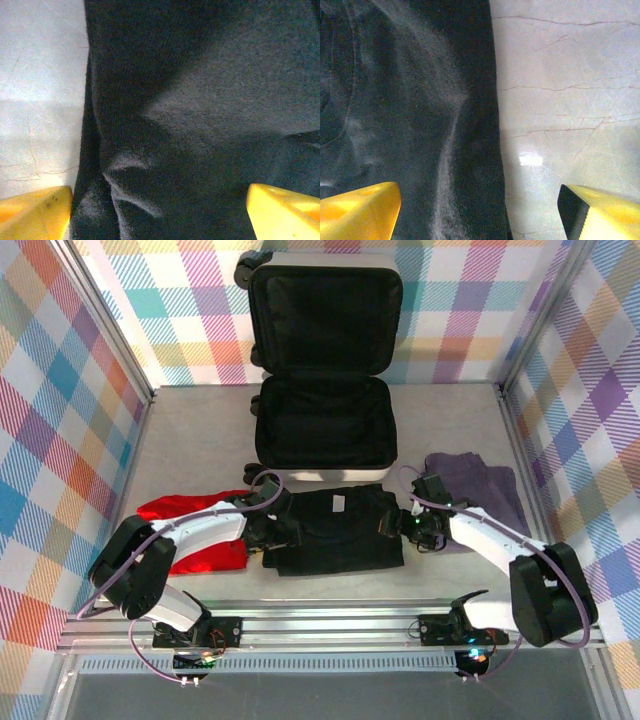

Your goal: Pack the luggage

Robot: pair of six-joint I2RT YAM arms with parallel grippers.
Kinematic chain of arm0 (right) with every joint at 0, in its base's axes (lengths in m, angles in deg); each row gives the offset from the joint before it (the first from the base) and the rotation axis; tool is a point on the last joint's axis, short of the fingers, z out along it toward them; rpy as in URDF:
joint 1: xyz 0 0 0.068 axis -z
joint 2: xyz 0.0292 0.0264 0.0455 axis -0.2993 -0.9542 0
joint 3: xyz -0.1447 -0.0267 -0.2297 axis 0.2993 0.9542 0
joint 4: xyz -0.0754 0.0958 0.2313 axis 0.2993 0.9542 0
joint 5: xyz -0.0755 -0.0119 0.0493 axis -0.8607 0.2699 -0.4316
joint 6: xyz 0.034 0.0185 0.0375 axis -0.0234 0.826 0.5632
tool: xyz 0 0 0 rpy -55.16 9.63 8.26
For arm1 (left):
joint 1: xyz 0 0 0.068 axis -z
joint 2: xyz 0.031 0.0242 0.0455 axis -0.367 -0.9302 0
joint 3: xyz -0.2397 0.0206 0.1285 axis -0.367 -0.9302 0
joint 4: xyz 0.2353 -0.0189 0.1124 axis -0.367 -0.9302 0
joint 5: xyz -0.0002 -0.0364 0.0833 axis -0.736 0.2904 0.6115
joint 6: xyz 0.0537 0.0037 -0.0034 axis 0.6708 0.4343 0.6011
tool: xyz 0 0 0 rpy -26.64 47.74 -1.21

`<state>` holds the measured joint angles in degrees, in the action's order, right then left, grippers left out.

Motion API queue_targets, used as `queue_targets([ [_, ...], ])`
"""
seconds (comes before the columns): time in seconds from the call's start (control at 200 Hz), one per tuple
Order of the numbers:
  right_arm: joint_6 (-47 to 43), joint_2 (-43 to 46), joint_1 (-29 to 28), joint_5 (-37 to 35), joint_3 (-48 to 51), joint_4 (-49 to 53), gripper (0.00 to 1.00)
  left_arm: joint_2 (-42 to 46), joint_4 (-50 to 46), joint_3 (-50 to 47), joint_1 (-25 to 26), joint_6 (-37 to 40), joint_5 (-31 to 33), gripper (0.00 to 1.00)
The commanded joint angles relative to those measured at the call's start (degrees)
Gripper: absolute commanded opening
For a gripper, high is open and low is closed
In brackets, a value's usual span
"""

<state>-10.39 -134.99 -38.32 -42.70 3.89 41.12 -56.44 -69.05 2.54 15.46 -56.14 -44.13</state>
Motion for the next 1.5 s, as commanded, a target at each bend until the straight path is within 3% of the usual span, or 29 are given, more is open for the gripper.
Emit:
queue_targets([
  [0.0, 0.85, -1.68, -0.52, 0.52, -2.06, -1.62, 0.83, -2.94, 5.95, 0.94, 0.18, 1.3, -1.95, 0.91],
  [0.325, 2.49, -8.4, -3.01, 1.09, -3.29, -5.34, 0.72, -5.81, 12.97, -0.03, -0.52, 0.83, -4.92, 0.86],
  [0.69, 2.67, -9.43, -5.98, 0.47, -5.05, -5.72, 0.61, -7.84, 21.1, 2.1, -0.52, 0.62, -10.17, 0.71],
  [0.945, 2.26, -9.24, -7.02, 1.1, -6.79, -4.73, 0.41, -7.66, 22.34, 2.68, -0.32, 0.96, -11.3, 0.6],
  [1.28, 0.47, -10.05, -7.13, 1.23, -8.32, -3.05, 0.05, -7.97, 23.78, 4.38, -0.13, 1.68, -12.77, 0.18],
  [1.495, -2.58, -6.3, -7.12, 1.22, -11.25, 1.15, 0.0, -4.97, 19.42, 6.97, 0.09, 2.95, -12.93, 0.04],
])
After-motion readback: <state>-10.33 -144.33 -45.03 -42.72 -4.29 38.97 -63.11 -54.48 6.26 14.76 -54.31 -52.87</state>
